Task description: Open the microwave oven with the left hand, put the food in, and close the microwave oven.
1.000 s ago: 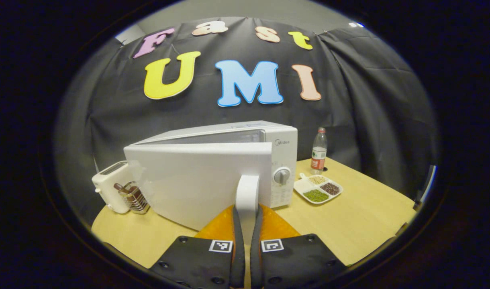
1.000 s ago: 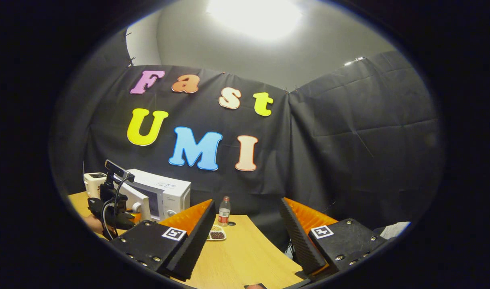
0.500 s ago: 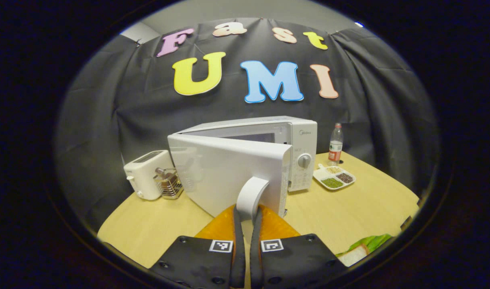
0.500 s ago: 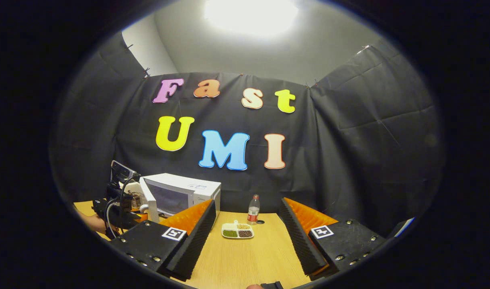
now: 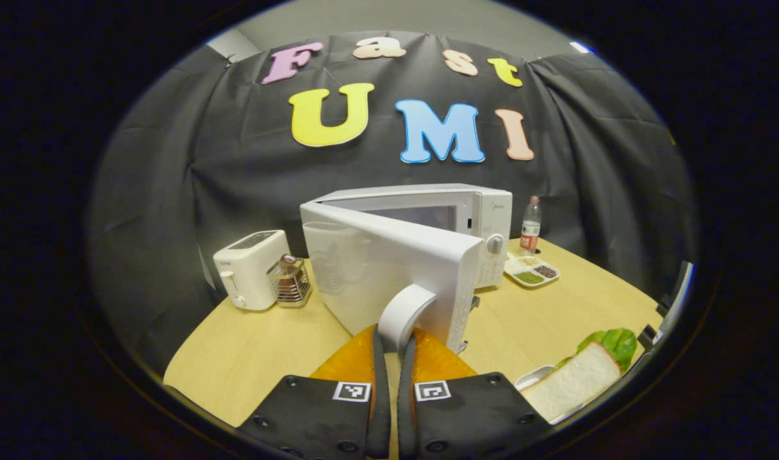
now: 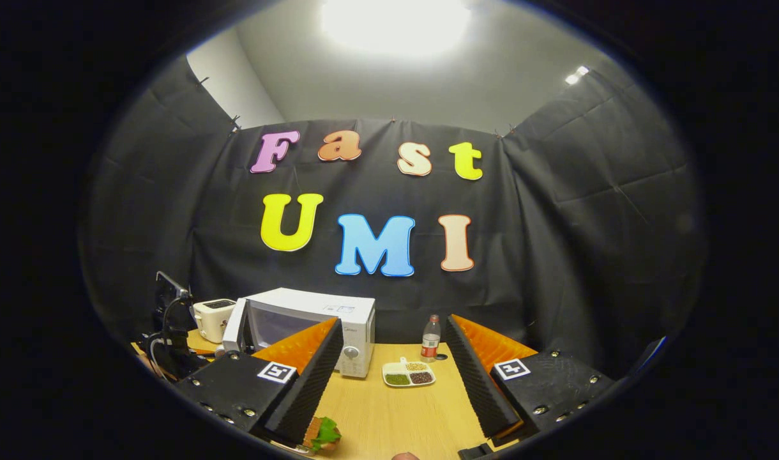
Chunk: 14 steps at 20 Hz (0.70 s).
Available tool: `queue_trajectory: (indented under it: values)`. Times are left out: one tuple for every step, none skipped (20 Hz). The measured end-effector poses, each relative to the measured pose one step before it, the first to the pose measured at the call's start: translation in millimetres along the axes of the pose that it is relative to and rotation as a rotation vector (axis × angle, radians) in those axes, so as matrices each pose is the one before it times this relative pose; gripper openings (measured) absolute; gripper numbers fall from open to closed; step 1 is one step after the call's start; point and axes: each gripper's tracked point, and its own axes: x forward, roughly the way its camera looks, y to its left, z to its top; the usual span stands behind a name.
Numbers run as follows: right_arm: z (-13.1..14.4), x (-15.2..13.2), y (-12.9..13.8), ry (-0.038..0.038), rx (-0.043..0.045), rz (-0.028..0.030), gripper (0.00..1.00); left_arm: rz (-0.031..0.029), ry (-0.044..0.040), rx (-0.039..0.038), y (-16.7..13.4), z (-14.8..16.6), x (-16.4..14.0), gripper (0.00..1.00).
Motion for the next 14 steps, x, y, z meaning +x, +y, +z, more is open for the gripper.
queue_trajectory:
  values:
    - [1.80, 1.52, 10.79, -0.00041, 0.00457, 0.00202, 0.97, -0.00970, -0.00024, 0.00140, 7.52, -2.91, -4.07, 0.11]
    - [1.09, 0.49, 10.05, -0.00112, 0.00480, 0.00319, 0.97, -0.00887, -0.00203, 0.00104, 7.76, -1.80, -3.26, 0.11]
    - [0.82, 0.78, 10.38, -0.00080, 0.00291, 0.00425, 0.97, -0.00660, -0.00193, -0.00124, 8.27, -1.15, -3.75, 0.11]
    - [-0.38, 1.84, 9.55, -0.00250, -0.00131, 0.00663, 0.97, -0.00390, -0.00110, -0.00260, 6.92, -2.88, -2.72, 0.11]
    - [1.08, 1.35, 8.81, -0.00185, -0.00265, 0.00234, 0.97, -0.00184, -0.00116, -0.00339, 6.77, -1.09, -2.62, 0.11]
    - [-1.95, 1.95, 9.10, 0.00234, -0.00045, 0.00368, 0.97, -0.00189, 0.00031, -0.00338, 7.40, -1.05, -2.45, 0.11]
    - [-1.68, 2.73, 9.64, 0.00408, 0.00302, 0.00435, 0.97, -0.00380, -0.00052, -0.00020, 6.69, -0.56, -2.31, 0.11]
    - [0.17, 2.05, 8.59, -0.00056, 0.00525, 0.00194, 0.97, -0.00423, -0.00013, 0.00102, 7.01, -1.31, -2.31, 0.11]
    - [0.42, 2.15, 7.87, -0.00155, 0.00558, 0.00136, 0.97, -0.00239, -0.00084, 0.00035, 7.39, -1.91, -2.91, 0.11]
    - [-1.29, 2.90, 8.14, -0.00126, 0.00496, 0.00232, 0.97, -0.00183, 0.00073, -0.00026, 7.10, -0.93, -1.90, 0.14]
    - [-0.37, 2.32, 7.57, -0.00106, 0.00300, 0.00047, 0.97, -0.00306, -0.00041, -0.00066, 8.42, -1.64, -2.57, 0.11]
    - [-1.33, 2.79, 6.71, -0.00081, 0.00319, -0.00017, 0.97, -0.00517, 0.00114, -0.00073, 7.03, -0.50, -1.15, 0.11]
    - [-0.55, 2.79, 6.81, -0.00066, 0.00566, 0.00095, 0.97, -0.00631, 0.00044, -0.00014, 6.67, -2.10, -0.09, 0.11]
    - [-1.07, 2.80, 6.35, -0.00190, 0.00671, -0.00083, 0.97, -0.00278, -0.00087, -0.00095, 7.70, -0.25, -1.82, 0.11]
